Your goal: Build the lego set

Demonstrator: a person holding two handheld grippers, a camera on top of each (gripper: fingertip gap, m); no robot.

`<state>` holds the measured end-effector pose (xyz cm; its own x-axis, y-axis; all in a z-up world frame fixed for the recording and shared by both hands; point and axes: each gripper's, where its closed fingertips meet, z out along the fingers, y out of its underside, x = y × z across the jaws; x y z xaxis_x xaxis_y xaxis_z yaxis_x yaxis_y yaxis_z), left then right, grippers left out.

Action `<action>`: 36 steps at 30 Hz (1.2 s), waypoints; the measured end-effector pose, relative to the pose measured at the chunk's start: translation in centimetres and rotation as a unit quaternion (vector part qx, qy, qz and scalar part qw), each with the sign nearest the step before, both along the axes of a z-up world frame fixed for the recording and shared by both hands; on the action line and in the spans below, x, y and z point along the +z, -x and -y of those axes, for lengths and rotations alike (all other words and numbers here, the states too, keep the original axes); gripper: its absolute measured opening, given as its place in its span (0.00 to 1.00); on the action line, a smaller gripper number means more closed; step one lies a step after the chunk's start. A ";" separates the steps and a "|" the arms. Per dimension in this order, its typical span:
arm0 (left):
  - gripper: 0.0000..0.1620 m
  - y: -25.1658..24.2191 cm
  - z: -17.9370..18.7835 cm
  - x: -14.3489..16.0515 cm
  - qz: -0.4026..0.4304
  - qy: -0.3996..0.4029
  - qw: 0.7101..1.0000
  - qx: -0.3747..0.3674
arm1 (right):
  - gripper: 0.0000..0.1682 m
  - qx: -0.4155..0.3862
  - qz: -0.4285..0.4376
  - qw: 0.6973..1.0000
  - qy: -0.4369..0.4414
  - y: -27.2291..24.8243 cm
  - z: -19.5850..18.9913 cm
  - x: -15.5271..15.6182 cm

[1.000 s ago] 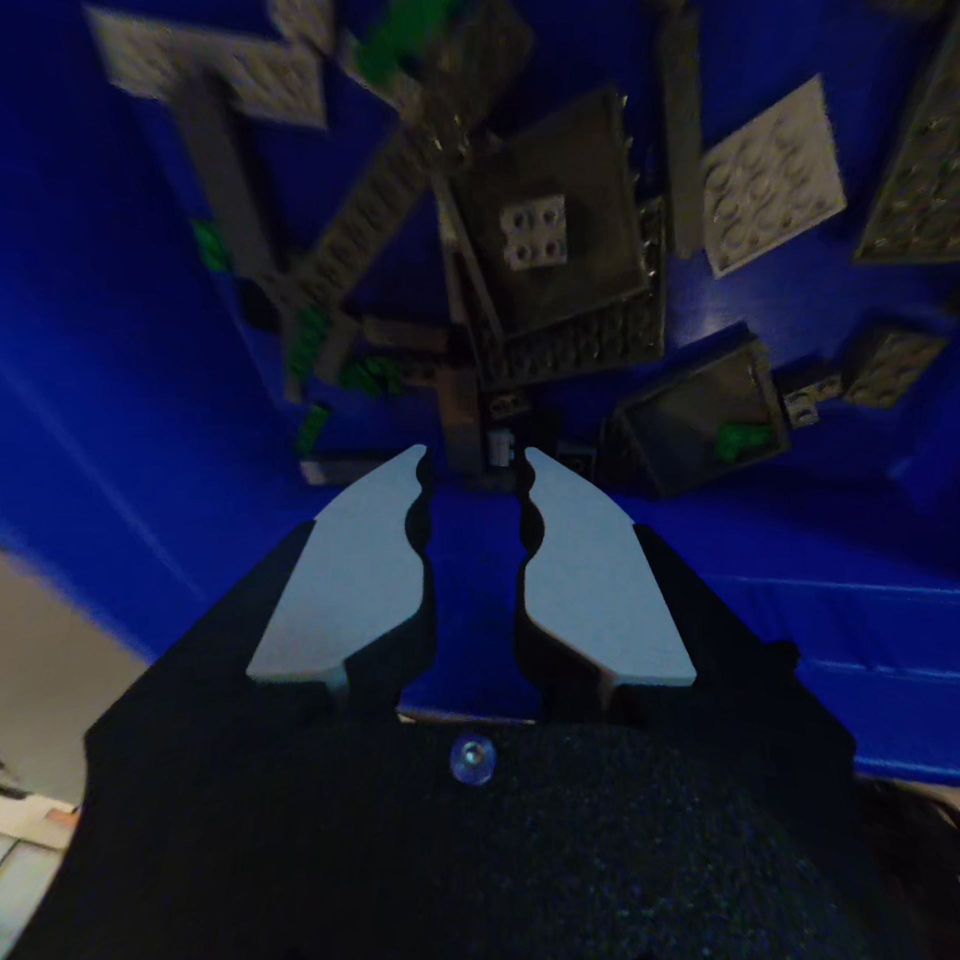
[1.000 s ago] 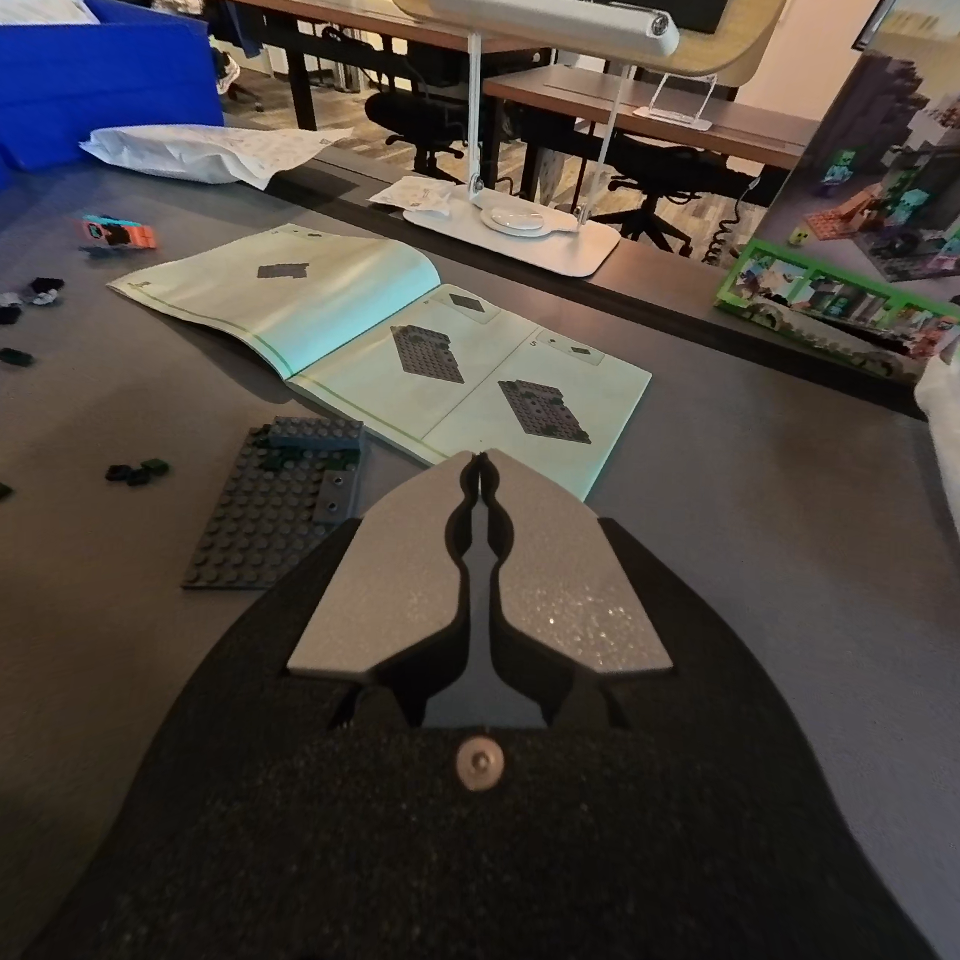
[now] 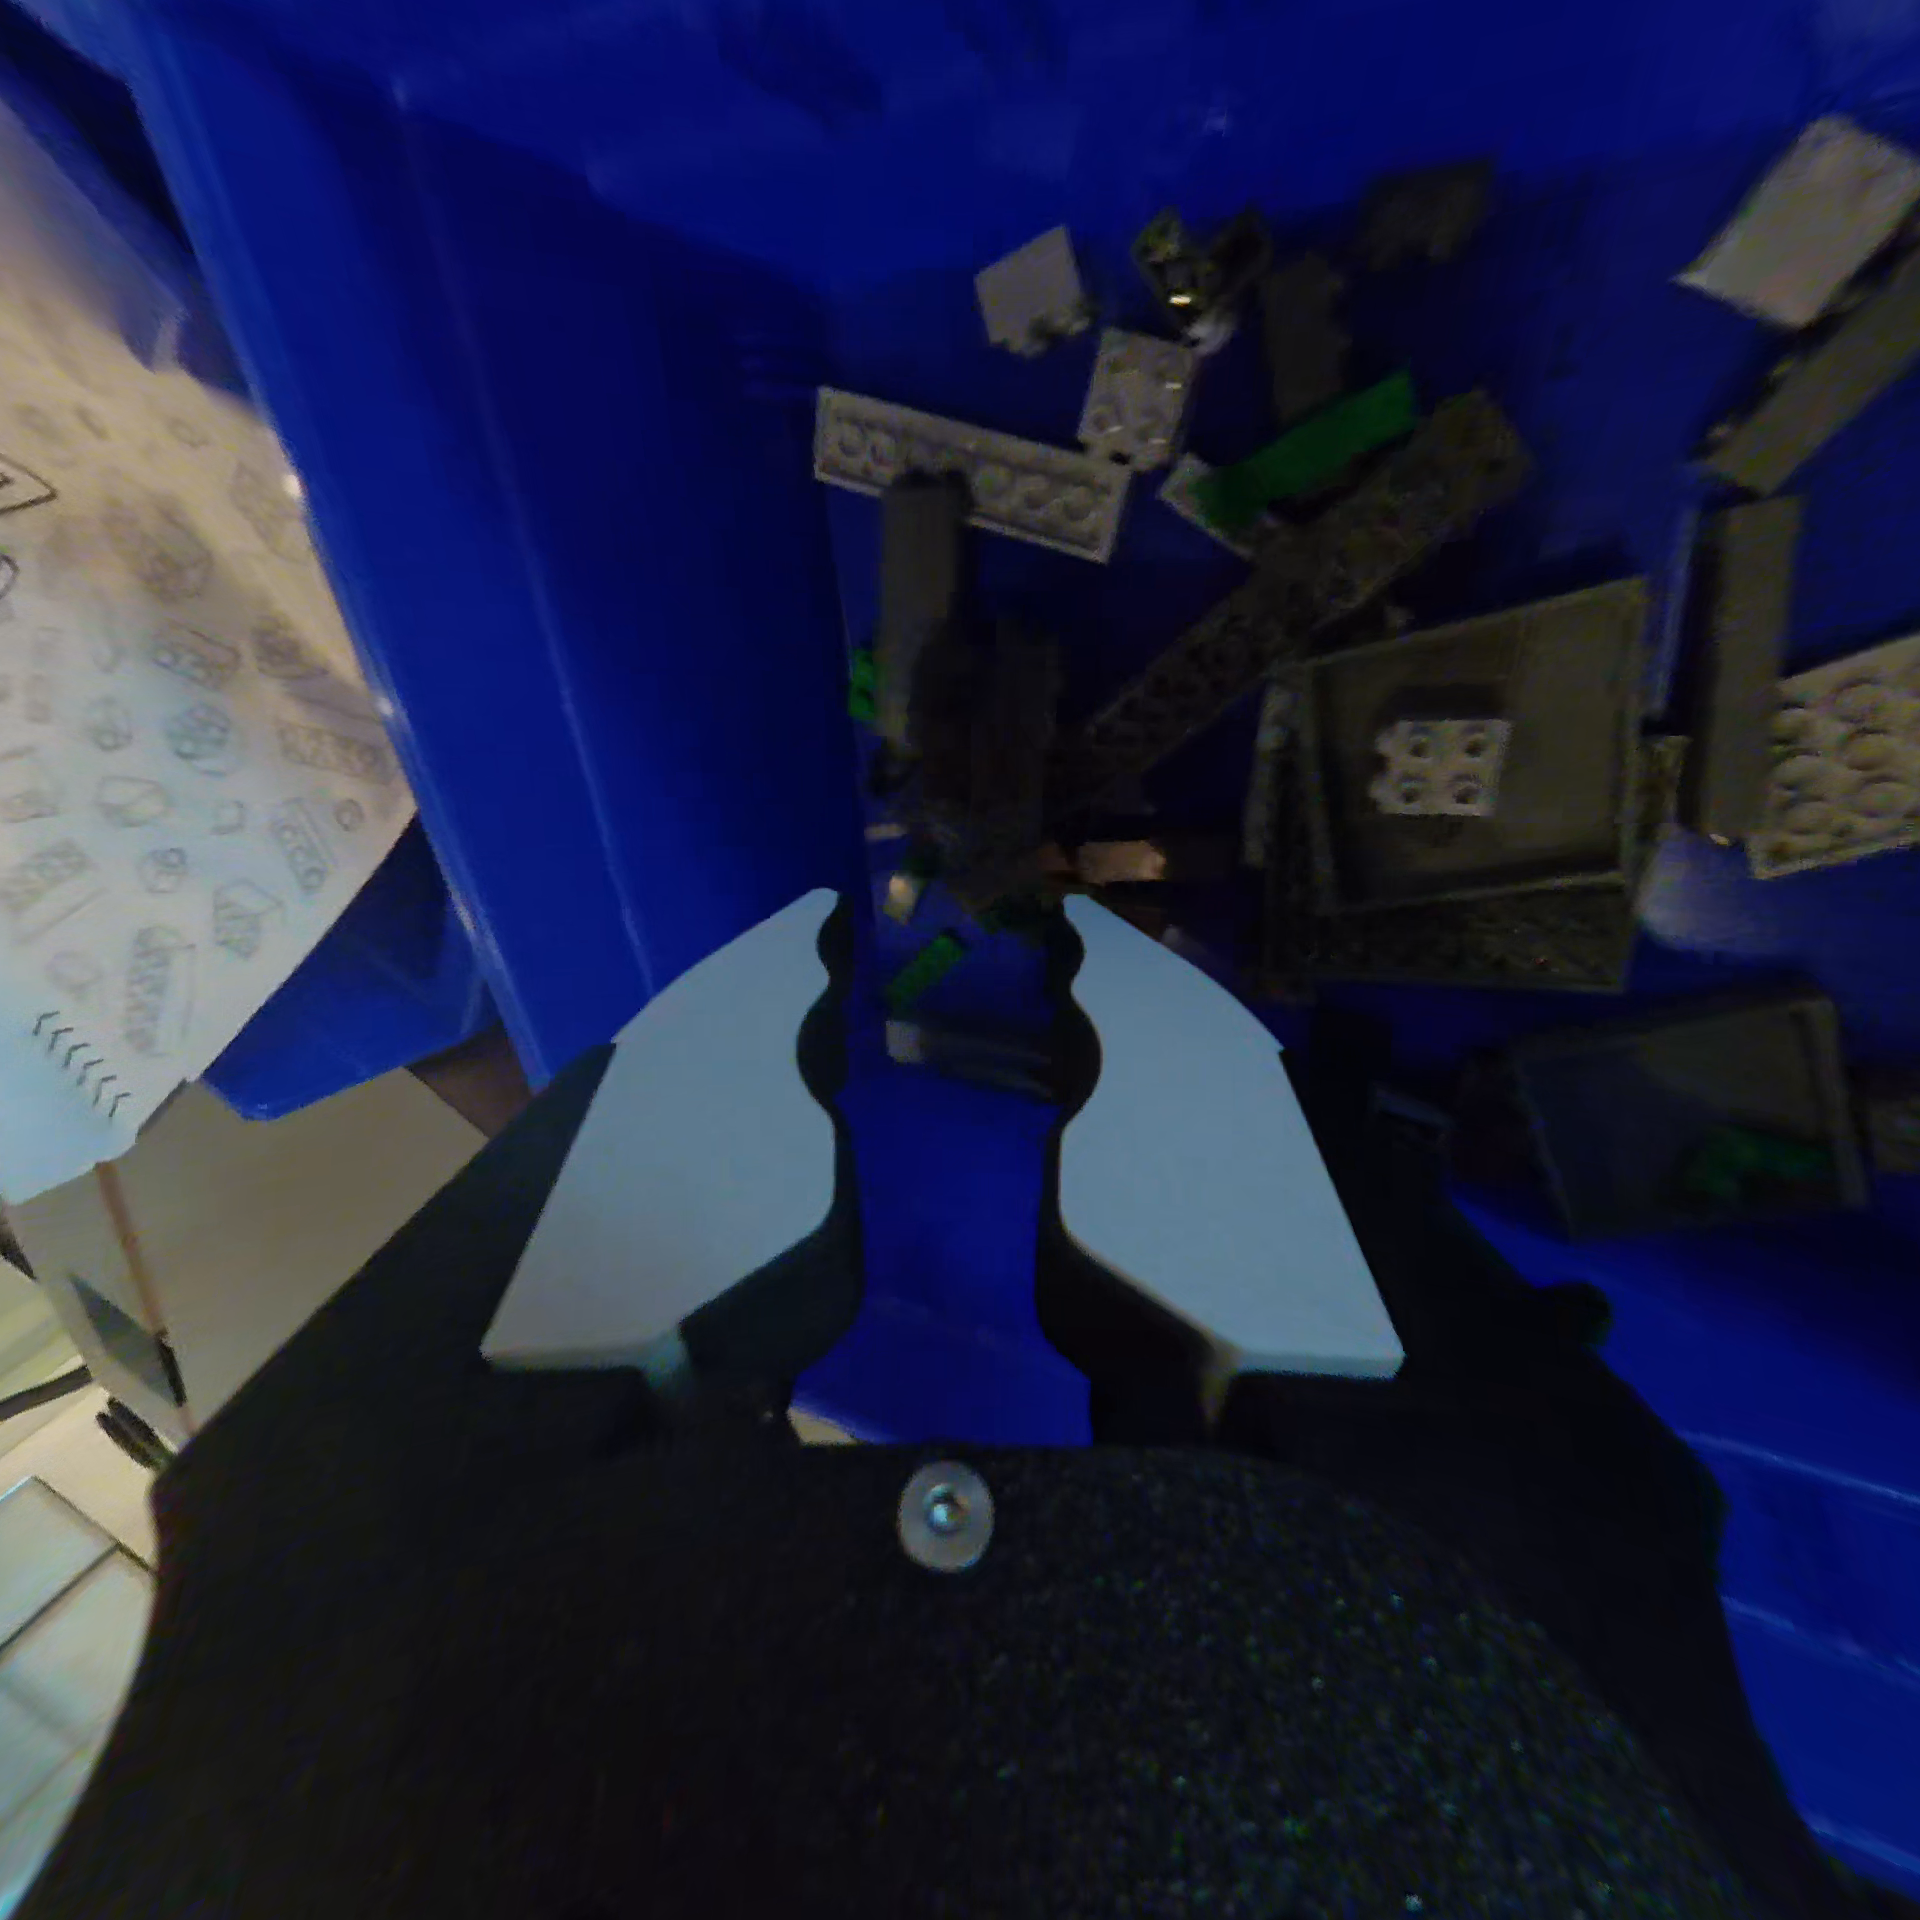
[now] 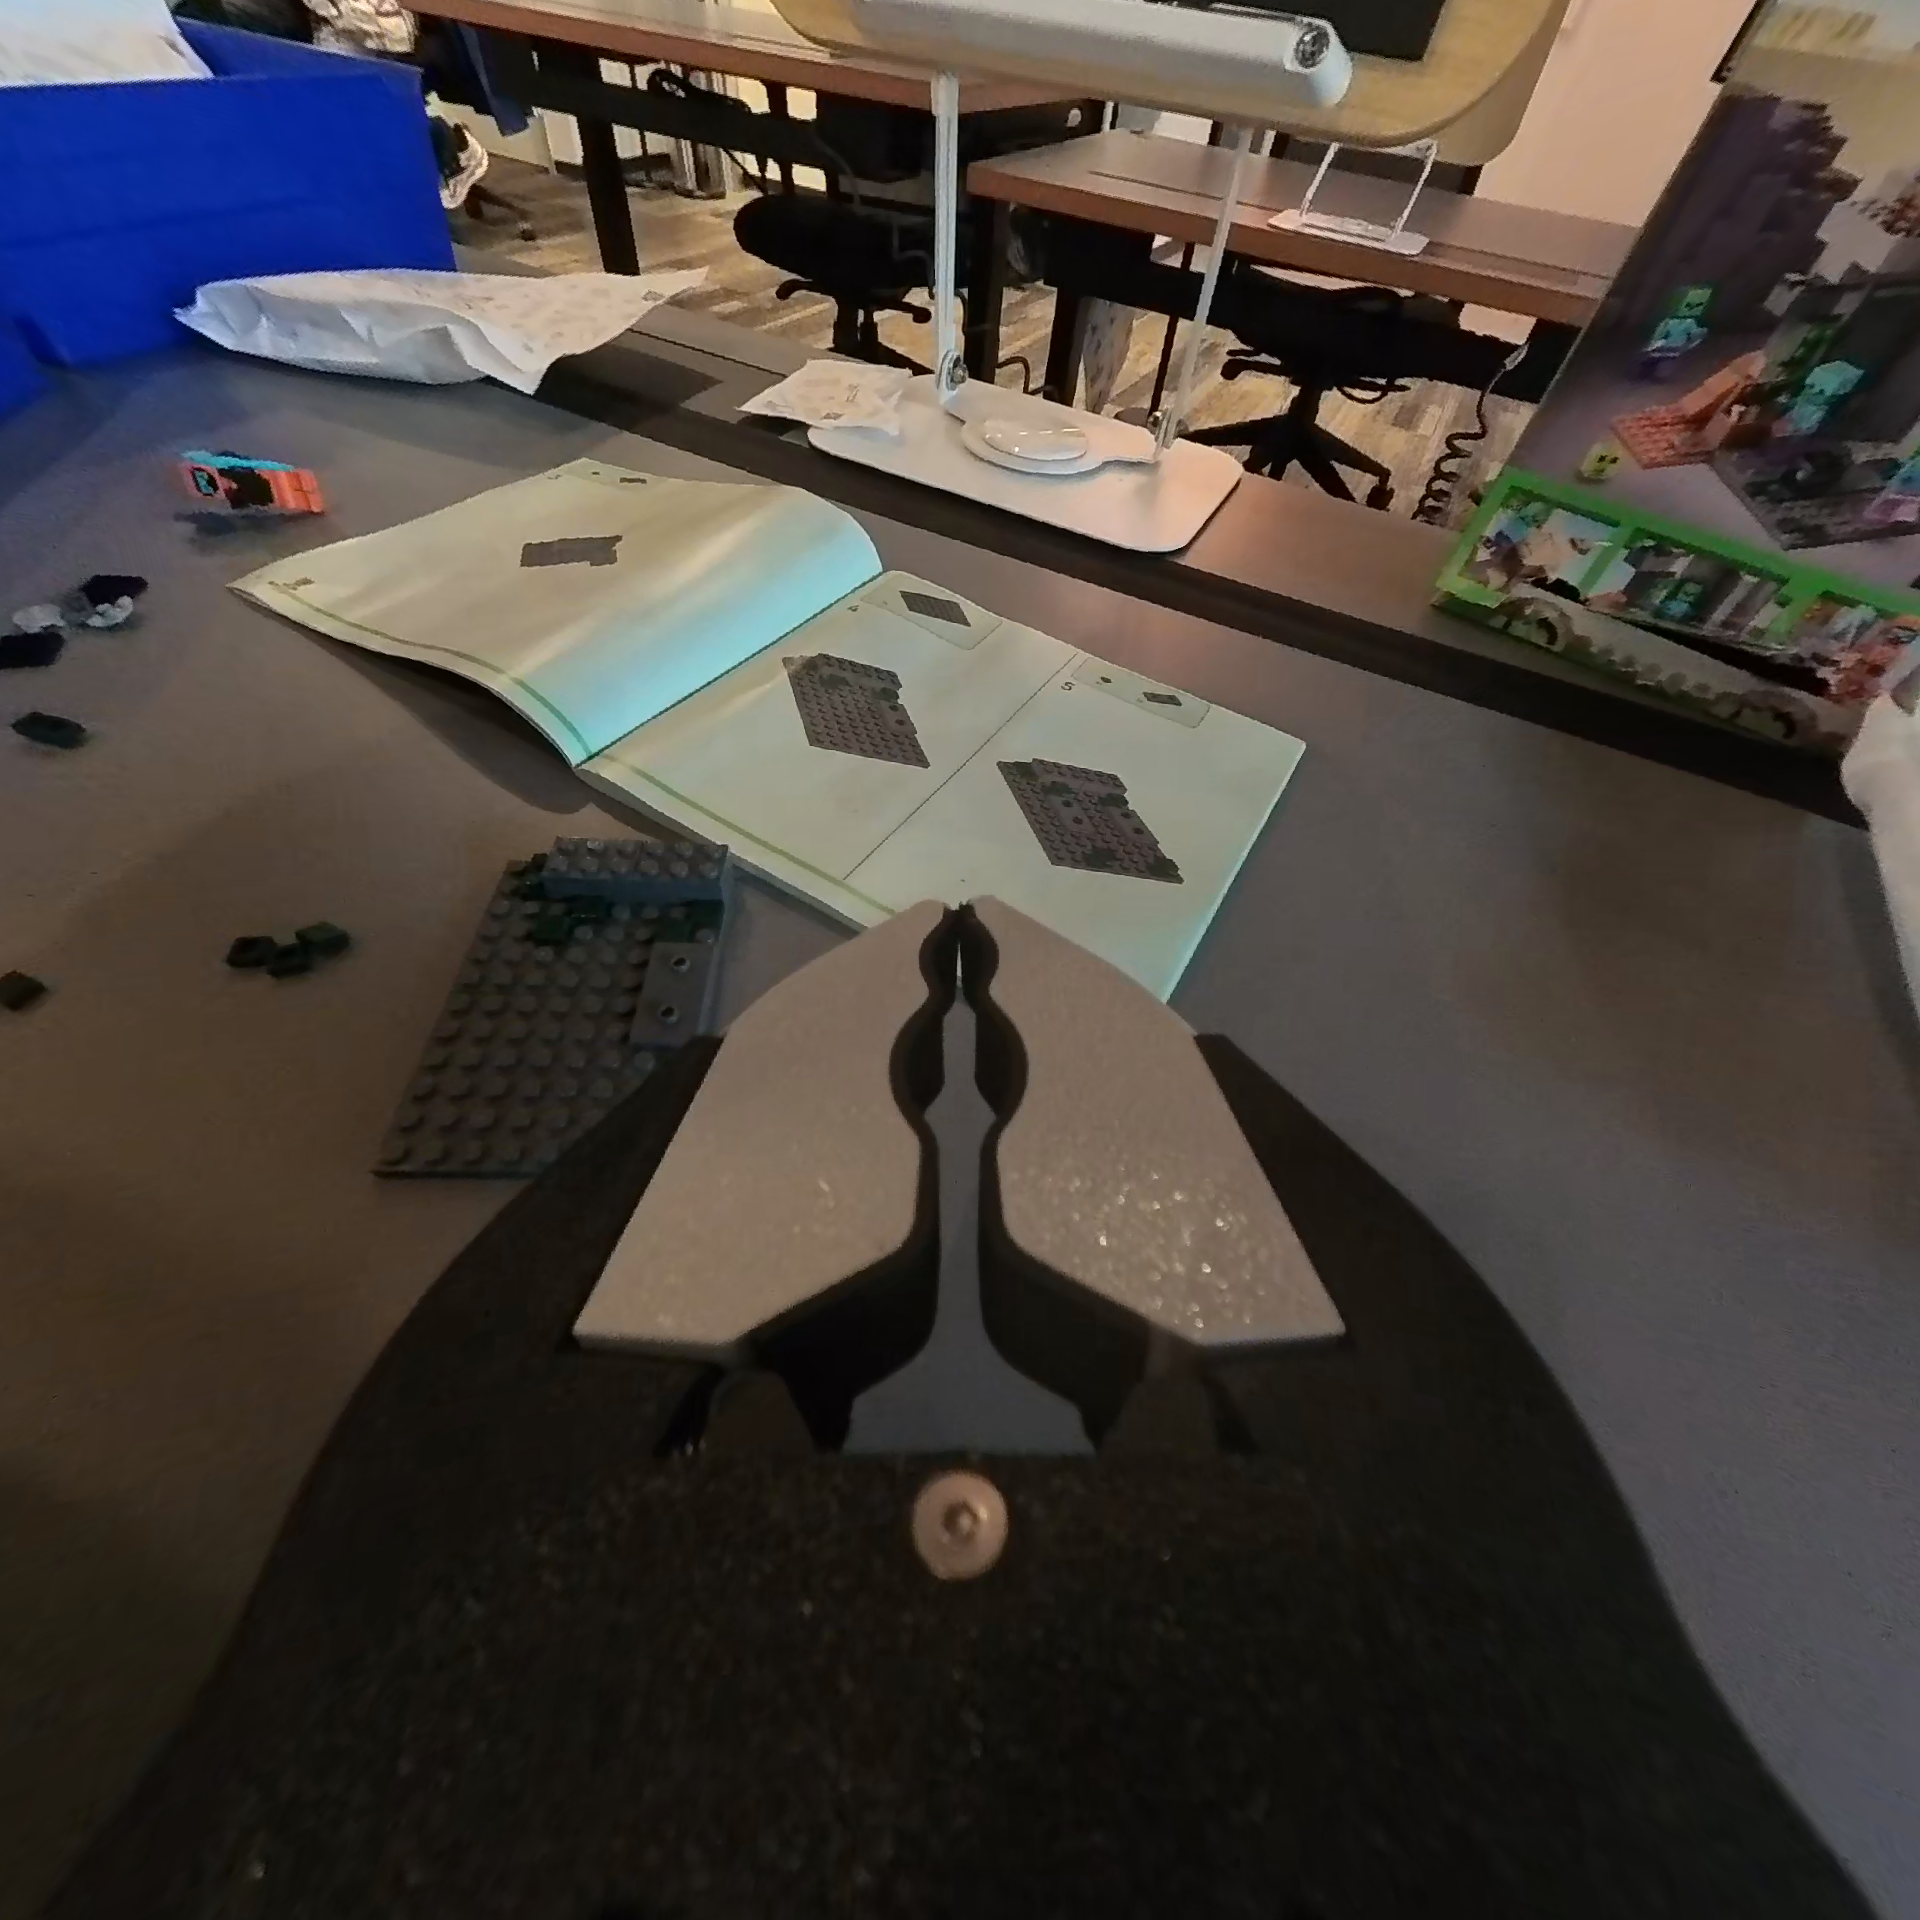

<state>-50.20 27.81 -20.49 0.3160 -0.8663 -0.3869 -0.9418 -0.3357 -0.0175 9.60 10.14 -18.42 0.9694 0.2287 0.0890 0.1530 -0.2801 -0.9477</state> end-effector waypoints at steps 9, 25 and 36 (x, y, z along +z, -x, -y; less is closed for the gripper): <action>0.20 -3.5 9.8 -1.0 0.049 0.141 0.982 -0.114 | 0.00 -0.006 0.006 1.000 0.003 -0.1 -0.1 -0.2; 0.22 -4.8 17.2 -5.1 0.016 0.234 0.951 -0.203 | 0.00 -0.014 0.029 0.999 0.018 -0.2 -0.5 -0.9; 0.05 -4.5 14.1 -4.1 0.005 0.118 0.976 -0.183 | 0.00 -0.016 0.031 0.999 0.020 -0.2 -0.6 -1.0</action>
